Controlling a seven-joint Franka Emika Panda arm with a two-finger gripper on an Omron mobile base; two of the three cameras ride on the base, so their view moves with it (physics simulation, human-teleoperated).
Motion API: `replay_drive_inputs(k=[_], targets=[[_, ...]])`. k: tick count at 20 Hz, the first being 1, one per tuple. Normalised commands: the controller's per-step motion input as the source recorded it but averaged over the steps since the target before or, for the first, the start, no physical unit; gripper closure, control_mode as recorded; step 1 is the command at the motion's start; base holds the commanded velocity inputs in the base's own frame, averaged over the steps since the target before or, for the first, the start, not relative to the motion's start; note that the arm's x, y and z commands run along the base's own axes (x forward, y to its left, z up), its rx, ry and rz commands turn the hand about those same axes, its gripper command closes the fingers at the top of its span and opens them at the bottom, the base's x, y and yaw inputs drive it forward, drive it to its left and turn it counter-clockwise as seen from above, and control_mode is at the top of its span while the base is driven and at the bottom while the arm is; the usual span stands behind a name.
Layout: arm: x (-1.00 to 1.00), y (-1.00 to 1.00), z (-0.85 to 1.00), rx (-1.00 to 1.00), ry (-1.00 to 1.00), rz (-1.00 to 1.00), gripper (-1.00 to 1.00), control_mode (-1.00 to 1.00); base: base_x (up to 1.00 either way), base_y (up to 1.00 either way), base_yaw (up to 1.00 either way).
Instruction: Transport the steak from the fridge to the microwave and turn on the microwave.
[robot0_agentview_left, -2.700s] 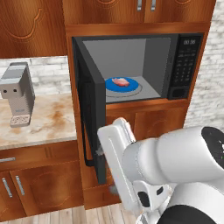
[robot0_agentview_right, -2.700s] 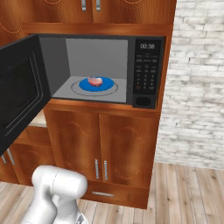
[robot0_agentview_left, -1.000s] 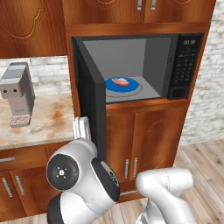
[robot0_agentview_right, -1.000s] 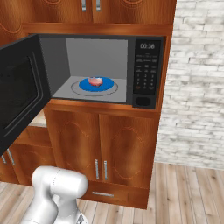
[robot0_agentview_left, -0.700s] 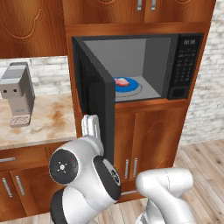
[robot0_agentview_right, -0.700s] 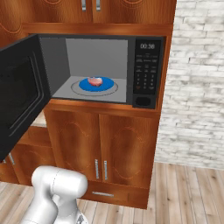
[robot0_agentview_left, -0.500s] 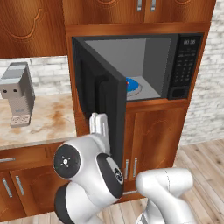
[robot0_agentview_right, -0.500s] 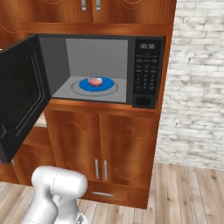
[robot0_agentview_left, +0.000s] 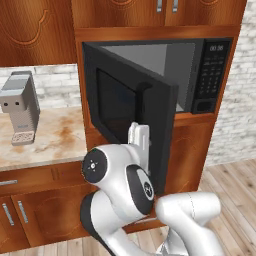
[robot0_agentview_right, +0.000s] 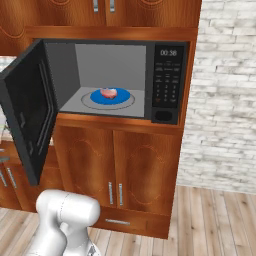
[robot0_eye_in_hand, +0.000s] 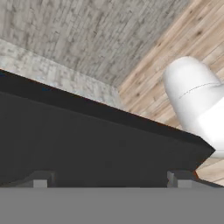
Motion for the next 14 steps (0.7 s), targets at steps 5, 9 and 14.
replay_drive_inputs(k=[5,9,14], targets=[[0.38,-0.64,-0.02,0.00,0.00,-0.07,-1.00,-1.00,0.00,0.00,0.00],[0.49,-0.62,-0.02,0.00,0.00,-0.01,-1.00,-1.00,0.00,0.00,0.00],[0.64,-0.55,-0.04,0.02,0.05,0.02,-1.00,-1.00,0.00,0.00,0.00]])
